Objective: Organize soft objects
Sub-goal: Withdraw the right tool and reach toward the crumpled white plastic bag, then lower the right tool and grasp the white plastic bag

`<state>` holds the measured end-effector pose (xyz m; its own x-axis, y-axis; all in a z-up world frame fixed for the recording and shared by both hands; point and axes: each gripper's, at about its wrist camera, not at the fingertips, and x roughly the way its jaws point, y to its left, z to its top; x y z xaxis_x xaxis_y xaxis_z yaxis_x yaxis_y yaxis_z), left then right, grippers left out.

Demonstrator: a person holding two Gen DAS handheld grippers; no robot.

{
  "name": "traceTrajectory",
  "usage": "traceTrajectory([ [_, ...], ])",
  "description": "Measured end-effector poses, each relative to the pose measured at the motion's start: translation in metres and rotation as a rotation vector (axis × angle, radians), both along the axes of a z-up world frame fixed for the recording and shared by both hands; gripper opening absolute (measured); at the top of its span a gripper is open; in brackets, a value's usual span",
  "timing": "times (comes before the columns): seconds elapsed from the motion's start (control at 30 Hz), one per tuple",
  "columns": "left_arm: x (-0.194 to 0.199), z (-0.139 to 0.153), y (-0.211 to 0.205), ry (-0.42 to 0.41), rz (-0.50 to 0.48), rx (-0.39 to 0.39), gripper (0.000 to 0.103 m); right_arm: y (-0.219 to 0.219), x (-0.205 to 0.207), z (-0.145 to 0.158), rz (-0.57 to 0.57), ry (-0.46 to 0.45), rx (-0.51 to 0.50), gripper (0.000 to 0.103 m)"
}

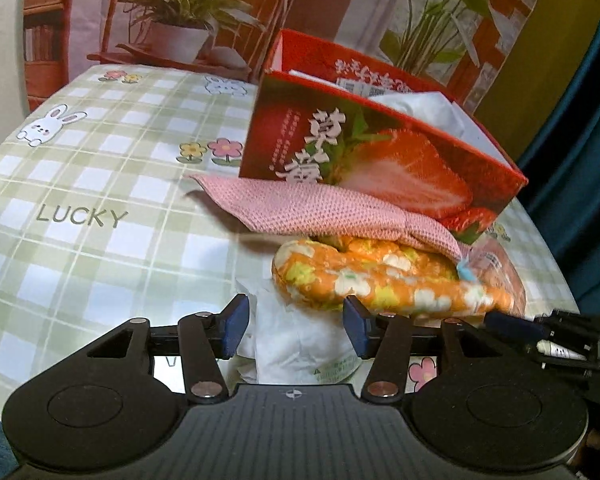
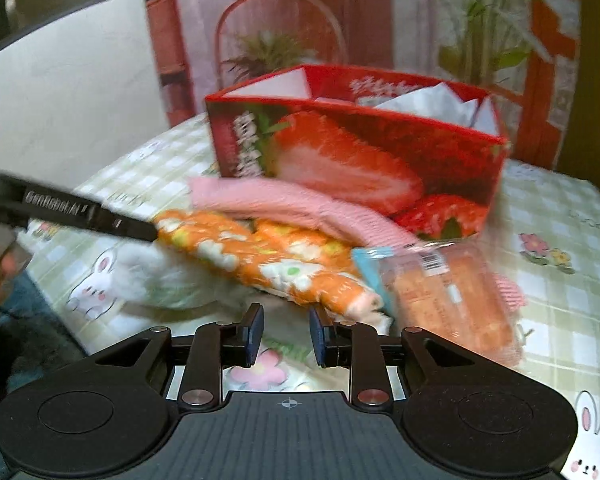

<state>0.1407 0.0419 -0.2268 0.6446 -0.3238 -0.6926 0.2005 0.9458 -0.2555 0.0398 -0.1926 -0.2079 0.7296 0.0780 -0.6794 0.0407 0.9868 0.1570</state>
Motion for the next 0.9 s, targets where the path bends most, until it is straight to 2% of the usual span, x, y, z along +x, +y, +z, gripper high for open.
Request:
traceTrajectory([
  [0.17,0.005,-0.010,-0.005,0.032,-0.026,0.004,0.057,-0.008,0.000,-0.004,-0.059,-0.028,0.002,0.028],
  [0.33,0.007,-0.018,-0.015,0.044,-0.056,0.050,0.062,-0.011,0.002,-0.014,-0.082,-0.008,0.004,0.032],
  [0.43,0.009,-0.022,-0.015,0.051,-0.055,0.058,0.066,-0.013,0.002,-0.017,-0.096,-0.008,0.001,0.039],
  [0.6,0.012,-0.028,-0.015,0.043,-0.036,0.080,0.069,-0.018,0.003,-0.022,-0.130,0.006,0.014,0.042],
  [0.73,0.016,-0.033,-0.011,0.062,-0.014,0.088,0.082,-0.020,0.004,-0.026,-0.141,0.022,0.026,0.045],
  [0.9,0.016,-0.034,-0.009,0.054,-0.016,0.079,0.086,-0.020,0.005,-0.028,-0.147,0.035,0.035,0.048],
])
